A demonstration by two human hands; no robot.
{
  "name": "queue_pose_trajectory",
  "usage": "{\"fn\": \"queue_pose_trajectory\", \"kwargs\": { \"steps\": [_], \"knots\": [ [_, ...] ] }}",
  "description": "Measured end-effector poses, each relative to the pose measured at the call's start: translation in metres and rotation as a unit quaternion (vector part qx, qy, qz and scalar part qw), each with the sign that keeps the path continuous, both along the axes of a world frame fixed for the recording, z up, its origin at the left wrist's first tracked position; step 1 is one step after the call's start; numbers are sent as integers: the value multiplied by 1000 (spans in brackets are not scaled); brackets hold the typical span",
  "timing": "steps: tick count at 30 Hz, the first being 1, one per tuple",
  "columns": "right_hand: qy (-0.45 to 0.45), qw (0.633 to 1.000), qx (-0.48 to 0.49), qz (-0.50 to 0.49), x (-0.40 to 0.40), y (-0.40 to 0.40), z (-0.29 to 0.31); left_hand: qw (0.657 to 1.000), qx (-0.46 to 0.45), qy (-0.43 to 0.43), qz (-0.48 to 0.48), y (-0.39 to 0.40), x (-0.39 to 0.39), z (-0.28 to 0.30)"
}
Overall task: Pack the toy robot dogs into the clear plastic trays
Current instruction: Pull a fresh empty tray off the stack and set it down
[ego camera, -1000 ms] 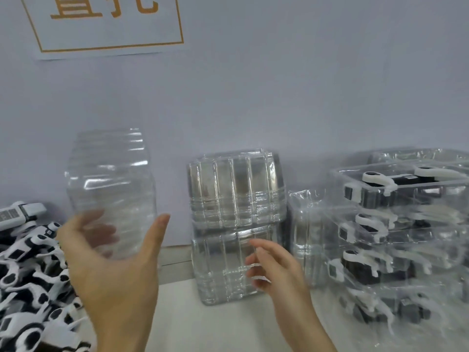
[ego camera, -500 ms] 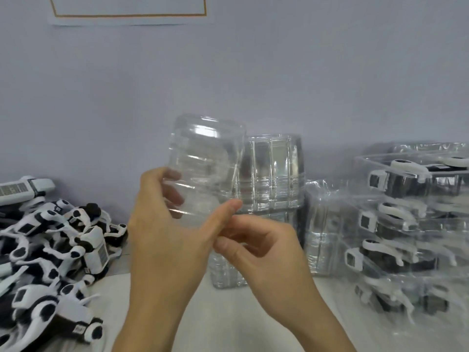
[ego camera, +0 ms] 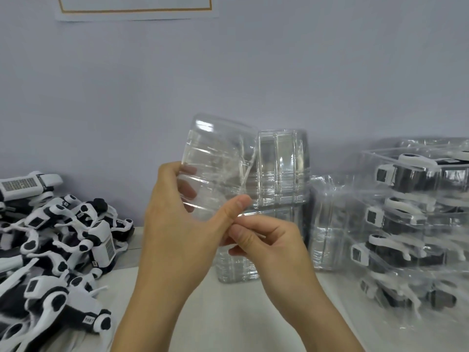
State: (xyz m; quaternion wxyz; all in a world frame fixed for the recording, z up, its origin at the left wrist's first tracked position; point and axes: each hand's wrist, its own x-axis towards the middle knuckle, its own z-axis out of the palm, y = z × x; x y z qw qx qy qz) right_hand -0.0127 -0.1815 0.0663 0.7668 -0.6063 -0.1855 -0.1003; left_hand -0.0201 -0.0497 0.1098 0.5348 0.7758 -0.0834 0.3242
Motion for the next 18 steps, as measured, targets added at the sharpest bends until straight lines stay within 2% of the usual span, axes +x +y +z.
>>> {"fn": "queue_pose_trajectory", "kwargs": {
  "steps": [12,18],
  "knots": [
    [-5,1000,21,7,-3,7,-1,1000,-12,28,-9,8,0,1],
    [-26,999,8,-31,-4,11,1,999,-18,35,-7,10,2,1]
  ]
}}
